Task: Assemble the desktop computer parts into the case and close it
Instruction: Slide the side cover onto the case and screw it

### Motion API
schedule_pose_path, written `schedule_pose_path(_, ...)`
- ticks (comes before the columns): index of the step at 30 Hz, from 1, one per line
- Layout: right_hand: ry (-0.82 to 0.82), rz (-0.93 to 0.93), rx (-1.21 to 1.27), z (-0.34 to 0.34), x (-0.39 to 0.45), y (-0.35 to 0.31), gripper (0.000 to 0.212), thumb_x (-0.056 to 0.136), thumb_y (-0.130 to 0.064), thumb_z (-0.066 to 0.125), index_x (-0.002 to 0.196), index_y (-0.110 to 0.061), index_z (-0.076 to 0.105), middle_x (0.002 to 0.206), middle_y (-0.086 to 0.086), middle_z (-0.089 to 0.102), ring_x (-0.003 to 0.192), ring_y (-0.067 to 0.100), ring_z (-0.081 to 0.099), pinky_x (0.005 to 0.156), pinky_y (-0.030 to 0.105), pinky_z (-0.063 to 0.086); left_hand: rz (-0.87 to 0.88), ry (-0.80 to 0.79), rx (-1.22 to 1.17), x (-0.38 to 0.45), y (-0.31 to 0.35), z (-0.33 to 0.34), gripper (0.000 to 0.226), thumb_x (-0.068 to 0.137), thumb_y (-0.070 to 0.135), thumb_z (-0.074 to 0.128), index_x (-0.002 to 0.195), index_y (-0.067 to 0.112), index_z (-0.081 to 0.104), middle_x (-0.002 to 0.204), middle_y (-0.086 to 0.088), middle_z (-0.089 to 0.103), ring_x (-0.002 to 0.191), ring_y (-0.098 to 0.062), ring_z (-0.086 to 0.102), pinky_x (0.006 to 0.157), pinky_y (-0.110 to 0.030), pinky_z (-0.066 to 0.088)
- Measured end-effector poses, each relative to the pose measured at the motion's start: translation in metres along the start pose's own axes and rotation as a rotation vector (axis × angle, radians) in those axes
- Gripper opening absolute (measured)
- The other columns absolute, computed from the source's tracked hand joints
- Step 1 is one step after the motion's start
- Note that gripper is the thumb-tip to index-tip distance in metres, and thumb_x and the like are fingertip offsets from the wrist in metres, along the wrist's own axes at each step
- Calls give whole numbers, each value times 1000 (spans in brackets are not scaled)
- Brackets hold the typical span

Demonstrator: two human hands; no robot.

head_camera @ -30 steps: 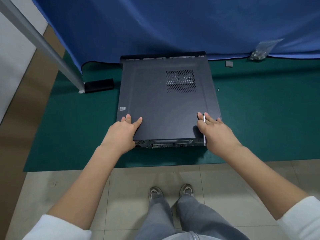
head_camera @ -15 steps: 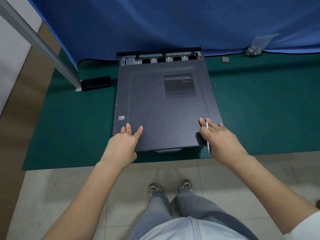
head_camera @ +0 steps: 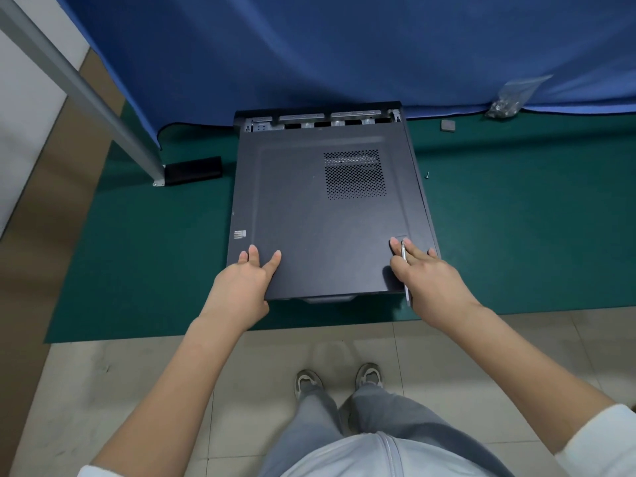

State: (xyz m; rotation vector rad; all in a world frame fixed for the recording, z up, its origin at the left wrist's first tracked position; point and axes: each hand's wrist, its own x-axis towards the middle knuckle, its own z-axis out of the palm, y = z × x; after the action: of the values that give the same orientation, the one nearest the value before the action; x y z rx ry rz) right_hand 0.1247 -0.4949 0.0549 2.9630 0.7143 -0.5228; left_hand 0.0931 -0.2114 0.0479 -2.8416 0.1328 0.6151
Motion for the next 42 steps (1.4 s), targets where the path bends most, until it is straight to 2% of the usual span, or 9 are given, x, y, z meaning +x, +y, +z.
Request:
schedule_pose_path(12, -29, -4, -53, -11, 18, 4, 50, 82, 10, 49, 126, -10, 38, 161, 3, 2, 147, 18, 9, 114, 41, 27, 11, 8, 7, 17, -9, -9, 87, 86, 23, 58, 152, 28, 2, 157, -18, 12, 137, -31, 35, 84, -31, 47)
schedule_pose_path(16, -23, -2, -41, -9, 18, 6, 47, 82, 11, 49, 122, -10, 39, 161, 3, 1, 147, 20, 8, 114, 40, 25, 14, 5, 14, 20, -7, -7, 87, 87, 22, 58, 152, 27, 1, 158, -19, 10, 141, -30, 29, 85, -32, 48)
schedule_pose_path(29, 7, -5, -36, -11, 33, 13, 49, 80, 12, 47, 123, -10, 40, 161, 1, 5, 147, 16, 10, 113, 40, 26, 28, 17, 39, 33, -12, -15, 88, 87, 22, 59, 153, 24, 0, 157, -21, 10, 142, -32, 25, 89, -35, 49)
schedule_pose_path(36, 22, -9, -68, -4, 28, 12, 51, 80, 11, 49, 125, -10, 39, 161, 4, 4, 147, 18, 9, 113, 40, 27, 41, 5, 52, 28, -8, -9, 87, 88, 21, 57, 152, 23, -1, 157, -21, 8, 143, -32, 24, 85, -34, 49)
schedule_pose_path(38, 18, -10, -73, 1, 25, 11, 51, 80, 9, 49, 126, -11, 38, 161, 3, 3, 147, 18, 9, 113, 38, 26, 50, 23, 32, 25, -10, -4, 86, 88, 25, 57, 152, 25, 0, 158, -19, 9, 143, -30, 24, 86, -34, 48)
schedule_pose_path(40, 16, -14, -62, 5, 23, 15, 52, 84, 3, 51, 132, -11, 35, 160, 2, 9, 147, 15, 10, 113, 37, 25, 70, 91, -62, 20, -17, 1, 84, 86, 36, 59, 152, 31, 7, 159, -13, 13, 143, -25, 24, 95, -34, 44)
schedule_pose_path(42, 65, -7, 51, 7, 25, 20, 66, 87, -23, 62, 142, -10, 27, 152, 1, 29, 146, 14, 13, 114, 38, 21, 67, 214, -261, 15, -27, 4, 88, 81, 57, 61, 151, 33, 15, 159, -7, 14, 144, -20, 20, 110, -35, 30)
